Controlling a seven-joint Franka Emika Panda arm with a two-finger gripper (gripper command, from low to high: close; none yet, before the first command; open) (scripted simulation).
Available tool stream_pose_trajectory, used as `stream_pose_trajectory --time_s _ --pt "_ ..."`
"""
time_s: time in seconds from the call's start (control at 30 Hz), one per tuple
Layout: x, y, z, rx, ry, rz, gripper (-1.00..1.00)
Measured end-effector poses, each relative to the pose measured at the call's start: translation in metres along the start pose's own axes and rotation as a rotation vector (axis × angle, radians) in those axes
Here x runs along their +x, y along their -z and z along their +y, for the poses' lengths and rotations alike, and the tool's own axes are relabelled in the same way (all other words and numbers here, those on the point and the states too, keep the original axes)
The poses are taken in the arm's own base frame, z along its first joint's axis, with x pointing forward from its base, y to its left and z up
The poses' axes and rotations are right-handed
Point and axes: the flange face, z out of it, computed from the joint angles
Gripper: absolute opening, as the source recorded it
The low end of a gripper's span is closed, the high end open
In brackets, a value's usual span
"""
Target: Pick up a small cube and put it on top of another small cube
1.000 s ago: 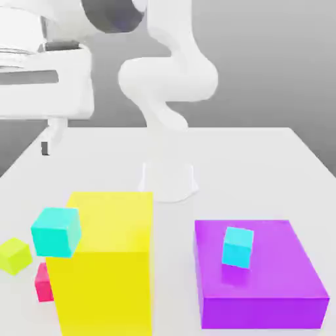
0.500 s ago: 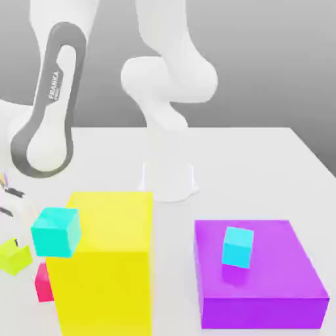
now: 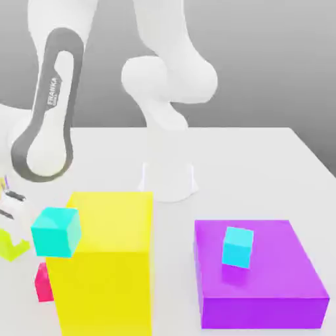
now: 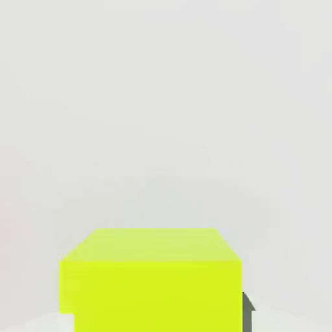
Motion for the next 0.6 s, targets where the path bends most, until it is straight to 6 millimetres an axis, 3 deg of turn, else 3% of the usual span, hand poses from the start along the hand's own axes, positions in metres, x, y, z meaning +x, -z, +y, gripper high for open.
stream_pose_trajectory --time_s 0.07,0.13,0.23,0.3,0.4,0.6 --pt "-0.003 0.034 -0.049 0.101 0.041 0.022 -1.00" --pt "-0.022 0.074 -0.108 0.218 0.111 0.030 -1.00" --pt "-0.090 0.137 -0.199 0.385 0.276 0.001 -1.00" --pt "-0.156 0.151 -0.230 0.390 0.423 -0.049 -1.00" --pt "-0.249 0.154 -0.241 0.322 0.635 -0.105 -1.00" --pt "-0.393 0.137 -0.205 0.108 1.010 -0.117 -1.00"
